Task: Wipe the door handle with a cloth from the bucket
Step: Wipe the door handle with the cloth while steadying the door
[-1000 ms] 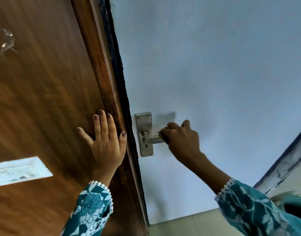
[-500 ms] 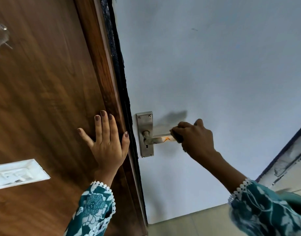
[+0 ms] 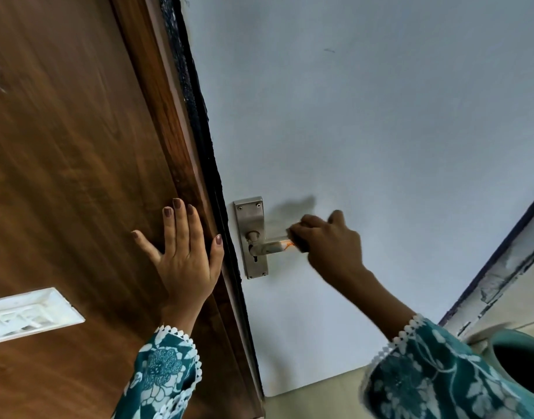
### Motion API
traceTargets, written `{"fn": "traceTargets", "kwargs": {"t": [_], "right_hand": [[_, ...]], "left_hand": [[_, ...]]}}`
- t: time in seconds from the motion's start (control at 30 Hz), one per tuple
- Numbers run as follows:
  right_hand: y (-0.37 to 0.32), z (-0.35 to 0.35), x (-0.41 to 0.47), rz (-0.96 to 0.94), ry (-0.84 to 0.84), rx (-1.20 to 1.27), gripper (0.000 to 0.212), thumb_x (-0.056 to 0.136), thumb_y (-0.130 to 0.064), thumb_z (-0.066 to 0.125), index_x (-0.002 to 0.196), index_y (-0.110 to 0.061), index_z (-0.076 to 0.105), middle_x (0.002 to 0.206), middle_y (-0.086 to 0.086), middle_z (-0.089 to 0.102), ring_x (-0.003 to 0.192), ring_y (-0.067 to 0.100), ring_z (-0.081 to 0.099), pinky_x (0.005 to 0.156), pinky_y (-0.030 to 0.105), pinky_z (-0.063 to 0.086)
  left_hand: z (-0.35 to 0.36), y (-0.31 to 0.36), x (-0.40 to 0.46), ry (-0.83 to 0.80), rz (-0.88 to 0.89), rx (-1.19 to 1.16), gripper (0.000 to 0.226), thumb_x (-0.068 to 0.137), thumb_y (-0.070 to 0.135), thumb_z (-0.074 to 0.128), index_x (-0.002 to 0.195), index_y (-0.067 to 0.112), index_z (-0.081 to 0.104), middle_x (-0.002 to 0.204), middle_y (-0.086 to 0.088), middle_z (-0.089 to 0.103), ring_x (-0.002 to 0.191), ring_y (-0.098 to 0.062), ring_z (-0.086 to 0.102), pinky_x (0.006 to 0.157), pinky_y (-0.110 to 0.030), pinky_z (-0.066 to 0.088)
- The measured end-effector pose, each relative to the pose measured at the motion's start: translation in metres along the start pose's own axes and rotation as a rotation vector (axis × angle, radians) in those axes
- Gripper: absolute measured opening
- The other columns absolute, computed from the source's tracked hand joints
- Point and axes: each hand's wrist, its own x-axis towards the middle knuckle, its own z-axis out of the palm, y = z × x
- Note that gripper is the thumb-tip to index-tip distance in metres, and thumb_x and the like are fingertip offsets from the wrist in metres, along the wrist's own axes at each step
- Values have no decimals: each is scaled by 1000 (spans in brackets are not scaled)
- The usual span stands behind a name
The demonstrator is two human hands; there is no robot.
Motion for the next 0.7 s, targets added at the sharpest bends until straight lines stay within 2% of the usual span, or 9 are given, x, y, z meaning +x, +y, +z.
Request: {"fn": "traceTargets", "kwargs": {"t": [0.13,0.27,0.33,0.4,0.5,0.53,0.6,0.67,0.7], "right_hand": [[31,-3,-3,68,-53,34,25,75,-13,66,88,-34,63,93,-18,64,79,16,37,43,16,25],[6,-2,0,-71,26,35,29,67,-1,62,79,-27,62,85,-13,65,76,22,42,44,16,11],[-7,2,0,-115,73,63,32,62,6,60,73,-25,62,80,-11,66,75,26,47,45,15,9],[-2,9,0,-106,79,68,33,65,3,62,79,-27,63,88,-14,66,79,24,46,43,15,14],[25,18,-4,19,31,131,37,75,-10,65,99,-38,63,102,-22,63,86,21,46,43,21,38],[34,21,-5,77,17,238,37,79,-11,60,102,-40,63,100,-22,64,85,22,49,47,26,46],[45,29,-9,245,-40,651,37,89,-10,50,106,-38,66,90,-16,68,74,25,61,52,33,56],[50,37,-15,445,-78,1093,34,93,-9,49,110,-29,71,76,-5,70,58,20,68,51,31,57],[52,40,-19,500,-98,1245,33,93,-7,50,111,-25,71,72,0,69,56,21,67,54,31,57]], "left_hand": [[-1,1,0,7,5,-6,59,98,38,34,143,1,25,146,-16,26,146,-17,0,98,-72,10],[-1,0,1,3,5,-19,59,97,36,35,143,0,25,146,-18,27,146,-17,-1,97,-74,10],[-1,0,0,6,17,-22,60,97,36,36,144,1,22,146,-17,26,146,-17,-1,97,-74,10],[-1,-1,-1,12,31,-28,61,96,35,38,144,1,22,145,-17,27,146,-17,-1,97,-74,9],[0,-2,-1,23,42,-26,62,95,34,41,144,0,22,145,-18,28,146,-18,0,96,-74,9],[1,-2,-1,30,43,-22,63,95,33,41,144,0,21,145,-18,27,146,-18,0,96,-74,9],[2,-2,-2,38,48,-16,64,95,33,41,145,1,18,145,-19,27,146,-19,0,96,-74,10],[2,-3,-2,37,48,-14,64,95,33,40,146,1,17,145,-20,26,146,-19,0,96,-75,10],[2,-3,-2,32,47,-16,64,95,34,41,145,1,16,145,-21,25,146,-19,0,96,-75,10]]}}
